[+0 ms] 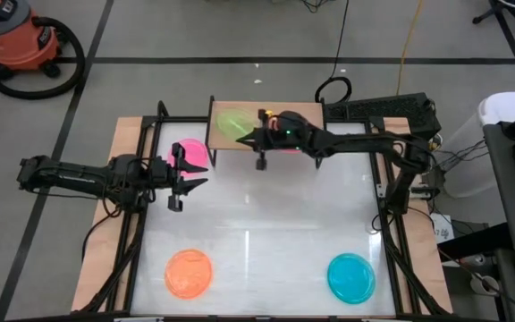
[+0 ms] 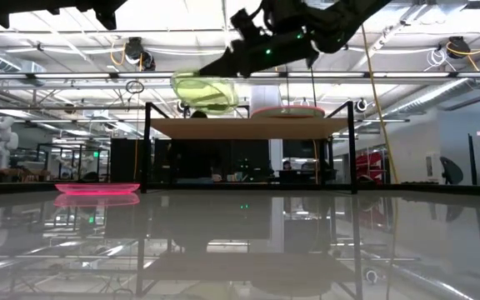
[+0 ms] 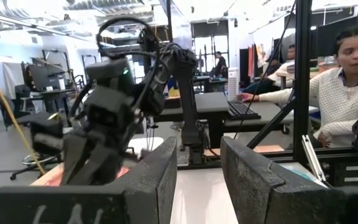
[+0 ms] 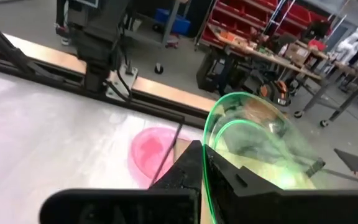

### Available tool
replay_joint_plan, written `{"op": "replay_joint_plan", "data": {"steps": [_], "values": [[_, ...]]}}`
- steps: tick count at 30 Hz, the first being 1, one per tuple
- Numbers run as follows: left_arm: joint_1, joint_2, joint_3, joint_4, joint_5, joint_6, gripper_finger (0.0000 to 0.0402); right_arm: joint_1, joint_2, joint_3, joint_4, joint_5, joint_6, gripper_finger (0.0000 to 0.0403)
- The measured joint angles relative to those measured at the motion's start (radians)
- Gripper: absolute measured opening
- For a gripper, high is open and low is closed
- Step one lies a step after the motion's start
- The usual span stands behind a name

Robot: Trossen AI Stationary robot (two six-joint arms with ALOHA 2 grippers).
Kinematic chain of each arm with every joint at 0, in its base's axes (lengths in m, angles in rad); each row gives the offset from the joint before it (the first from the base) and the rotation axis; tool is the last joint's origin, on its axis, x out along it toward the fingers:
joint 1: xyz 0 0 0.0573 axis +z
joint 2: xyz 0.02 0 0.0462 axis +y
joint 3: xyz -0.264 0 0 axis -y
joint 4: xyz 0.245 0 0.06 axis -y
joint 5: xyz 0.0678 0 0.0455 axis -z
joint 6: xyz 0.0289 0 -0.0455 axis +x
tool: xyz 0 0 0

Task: Place and stack plates onto a shelf
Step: Put the green plate on the shelf, then stack the pink plate on top of the green plate on the shelf

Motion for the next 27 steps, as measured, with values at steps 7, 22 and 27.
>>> {"op": "replay_joint_plan", "data": {"steps": [7,22,27], "values": [[0.0,0.0,0.0,-0.008,0.0,-0.007,0.0129,-0.026,0.075,0.028,-0.012,0.006,-0.001,0.0],[0.0,0.037,0.0,0.001,0.0,-0.009,0.0129,-0.042,0.103,0.026,-0.045,0.009,0.033,0.0027],[0.0,0.04,0.0,0.003,0.0,-0.009,0.0129,-0.042,0.103,0.026,-0.045,0.012,0.051,0.0068]]}}
